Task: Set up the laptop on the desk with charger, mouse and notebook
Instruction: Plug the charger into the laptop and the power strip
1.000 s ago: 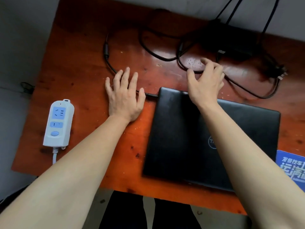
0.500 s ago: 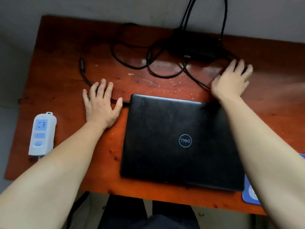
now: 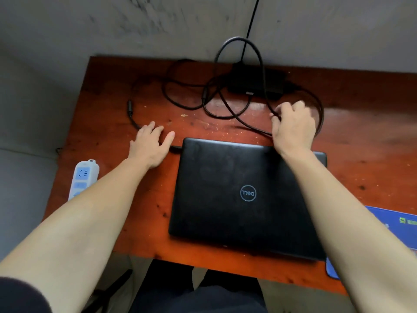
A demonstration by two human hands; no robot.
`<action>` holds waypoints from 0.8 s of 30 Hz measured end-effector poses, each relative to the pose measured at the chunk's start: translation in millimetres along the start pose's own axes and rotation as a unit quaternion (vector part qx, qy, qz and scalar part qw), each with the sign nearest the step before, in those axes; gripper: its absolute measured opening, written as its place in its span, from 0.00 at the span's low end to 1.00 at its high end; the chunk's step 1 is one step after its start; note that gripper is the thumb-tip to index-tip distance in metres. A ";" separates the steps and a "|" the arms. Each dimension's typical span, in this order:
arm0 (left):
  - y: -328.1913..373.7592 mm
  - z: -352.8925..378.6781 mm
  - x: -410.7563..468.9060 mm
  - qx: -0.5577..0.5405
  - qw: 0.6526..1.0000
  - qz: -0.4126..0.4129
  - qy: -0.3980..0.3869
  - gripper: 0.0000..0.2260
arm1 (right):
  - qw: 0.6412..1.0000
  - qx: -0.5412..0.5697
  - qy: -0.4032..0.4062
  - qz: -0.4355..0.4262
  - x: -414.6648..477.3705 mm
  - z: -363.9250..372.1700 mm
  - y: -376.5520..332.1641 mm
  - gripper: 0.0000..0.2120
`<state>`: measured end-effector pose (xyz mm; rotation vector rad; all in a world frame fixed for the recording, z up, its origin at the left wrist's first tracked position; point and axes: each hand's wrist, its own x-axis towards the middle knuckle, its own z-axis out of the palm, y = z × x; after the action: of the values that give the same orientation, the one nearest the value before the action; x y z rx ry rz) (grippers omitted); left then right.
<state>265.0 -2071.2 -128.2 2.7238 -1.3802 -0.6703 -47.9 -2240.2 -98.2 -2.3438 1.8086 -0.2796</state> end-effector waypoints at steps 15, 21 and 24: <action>-183.3 -23.8 -125.9 0.064 0.996 -0.058 0.003 0.28 | 0.851 0.361 -0.349 0.153 -115.2 -1.1 -219.9 0.10; -230.0 -22.7 -145.6 -0.034 0.995 -0.057 -0.078 0.31 | 0.758 0.421 -0.405 0.288 -172.8 34.3 -277.8 0.09; -238.9 -24.2 -147.7 -0.054 0.993 -0.034 -0.104 0.32 | 0.793 0.368 -0.408 0.264 -199.7 43.7 -286.9 0.05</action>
<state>380.7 -1815.6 -100.5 2.6904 -1.2472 -1.0278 182.1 -1974.1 -79.2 -1.0781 1.4198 0.1036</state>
